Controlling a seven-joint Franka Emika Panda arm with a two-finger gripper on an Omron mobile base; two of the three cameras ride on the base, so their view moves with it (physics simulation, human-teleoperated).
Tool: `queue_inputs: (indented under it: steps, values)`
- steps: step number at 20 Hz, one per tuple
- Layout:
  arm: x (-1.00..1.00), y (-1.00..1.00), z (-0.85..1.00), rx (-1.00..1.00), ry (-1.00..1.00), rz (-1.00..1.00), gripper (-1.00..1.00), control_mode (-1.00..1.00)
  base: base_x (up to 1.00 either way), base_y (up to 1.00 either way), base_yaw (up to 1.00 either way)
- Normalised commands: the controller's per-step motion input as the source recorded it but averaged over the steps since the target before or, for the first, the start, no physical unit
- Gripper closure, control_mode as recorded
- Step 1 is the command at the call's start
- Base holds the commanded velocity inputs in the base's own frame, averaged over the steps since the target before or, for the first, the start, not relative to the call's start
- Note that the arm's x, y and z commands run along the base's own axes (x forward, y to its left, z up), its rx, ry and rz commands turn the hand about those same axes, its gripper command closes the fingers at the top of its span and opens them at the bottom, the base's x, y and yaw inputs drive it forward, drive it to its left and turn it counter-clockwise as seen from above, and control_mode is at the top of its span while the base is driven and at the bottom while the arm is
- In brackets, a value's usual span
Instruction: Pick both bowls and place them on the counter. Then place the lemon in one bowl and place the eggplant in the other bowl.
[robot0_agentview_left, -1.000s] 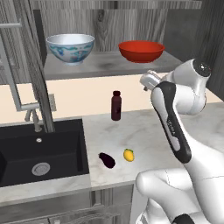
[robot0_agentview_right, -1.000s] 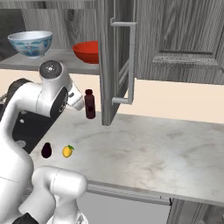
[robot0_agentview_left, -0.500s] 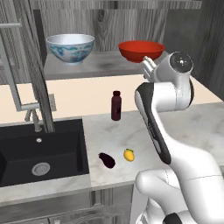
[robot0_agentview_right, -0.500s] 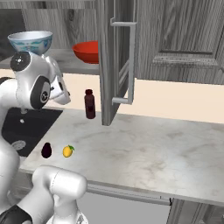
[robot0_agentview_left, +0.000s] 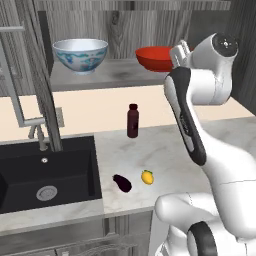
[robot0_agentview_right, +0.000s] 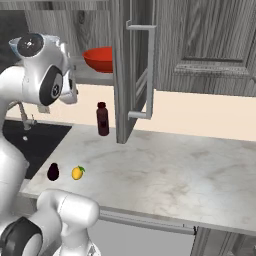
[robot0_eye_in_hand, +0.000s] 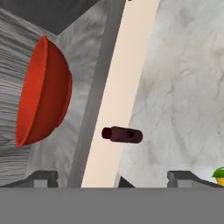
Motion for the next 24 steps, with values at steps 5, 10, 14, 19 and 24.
queue_inputs:
  steps: [5,10,14,19,24]
  values:
    - [0.17,0.14,0.05,0.03,-0.36,-0.28,-1.00,-1.00,0.00,0.00,0.00]
    - [0.20,0.02,0.19,0.00,-0.41,-0.41,-1.00,-1.00,0.00,0.00,0.00]
    - [0.15,0.00,0.28,0.06,-0.15,-0.34,-1.00,-1.00,0.00,0.00,0.00]
    - [0.06,0.00,0.21,0.11,-0.04,-0.22,-1.00,-1.00,0.00,0.00,0.00]
    - [0.07,0.00,0.27,0.07,0.10,-0.27,-1.00,-1.00,0.00,0.00,0.00]
